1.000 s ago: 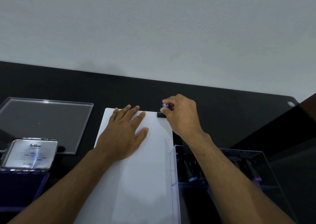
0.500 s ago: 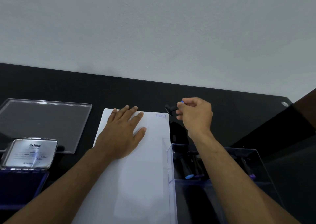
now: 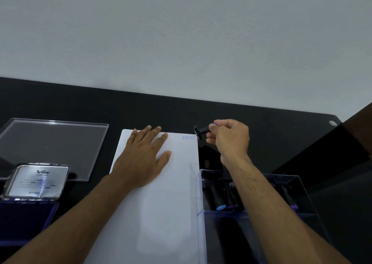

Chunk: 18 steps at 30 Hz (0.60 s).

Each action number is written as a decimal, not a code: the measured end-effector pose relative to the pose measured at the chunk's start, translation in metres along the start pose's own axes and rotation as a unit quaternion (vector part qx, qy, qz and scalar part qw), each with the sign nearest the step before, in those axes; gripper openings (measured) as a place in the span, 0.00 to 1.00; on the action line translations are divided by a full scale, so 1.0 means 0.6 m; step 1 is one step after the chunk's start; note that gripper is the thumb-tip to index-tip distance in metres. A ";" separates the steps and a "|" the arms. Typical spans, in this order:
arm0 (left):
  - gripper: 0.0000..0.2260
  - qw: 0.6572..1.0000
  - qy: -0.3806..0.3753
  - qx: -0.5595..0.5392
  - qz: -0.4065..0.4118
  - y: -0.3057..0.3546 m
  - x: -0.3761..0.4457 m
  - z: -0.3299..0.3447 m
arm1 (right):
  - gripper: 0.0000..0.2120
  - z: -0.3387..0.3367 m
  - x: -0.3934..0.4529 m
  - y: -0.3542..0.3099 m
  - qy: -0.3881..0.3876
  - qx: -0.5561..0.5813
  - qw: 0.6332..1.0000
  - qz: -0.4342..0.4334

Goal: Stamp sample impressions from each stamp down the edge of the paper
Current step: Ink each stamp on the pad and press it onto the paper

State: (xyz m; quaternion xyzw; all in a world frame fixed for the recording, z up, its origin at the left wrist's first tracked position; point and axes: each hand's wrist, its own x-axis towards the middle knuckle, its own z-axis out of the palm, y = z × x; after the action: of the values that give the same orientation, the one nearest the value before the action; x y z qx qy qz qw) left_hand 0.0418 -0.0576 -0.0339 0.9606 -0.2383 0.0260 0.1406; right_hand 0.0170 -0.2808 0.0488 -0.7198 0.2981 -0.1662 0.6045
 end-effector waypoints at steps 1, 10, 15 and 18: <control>0.35 1.000 -0.001 0.000 0.000 0.000 0.000 0.000 | 0.04 0.000 0.000 0.000 -0.002 -0.001 1.000 -0.001; 0.35 1.000 0.000 -0.004 0.002 -0.001 -0.002 0.000 | 0.04 0.004 0.000 0.001 -0.008 -0.009 1.000 -0.006; 0.37 1.000 -0.011 -0.004 -0.002 0.002 0.000 -0.003 | 0.05 0.005 -0.001 0.002 -0.008 -0.009 1.000 -0.007; 0.37 1.000 -0.007 -0.010 0.000 0.002 0.001 -0.004 | 0.05 0.005 -0.003 0.000 -0.010 -0.006 1.000 -0.006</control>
State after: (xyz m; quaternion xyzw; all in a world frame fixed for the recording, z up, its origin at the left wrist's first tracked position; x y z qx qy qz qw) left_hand 0.0418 -0.0580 -0.0311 0.9594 -0.2393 0.0164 0.1486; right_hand 0.0175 -0.2773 0.0481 -0.7271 0.2888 -0.1608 0.6017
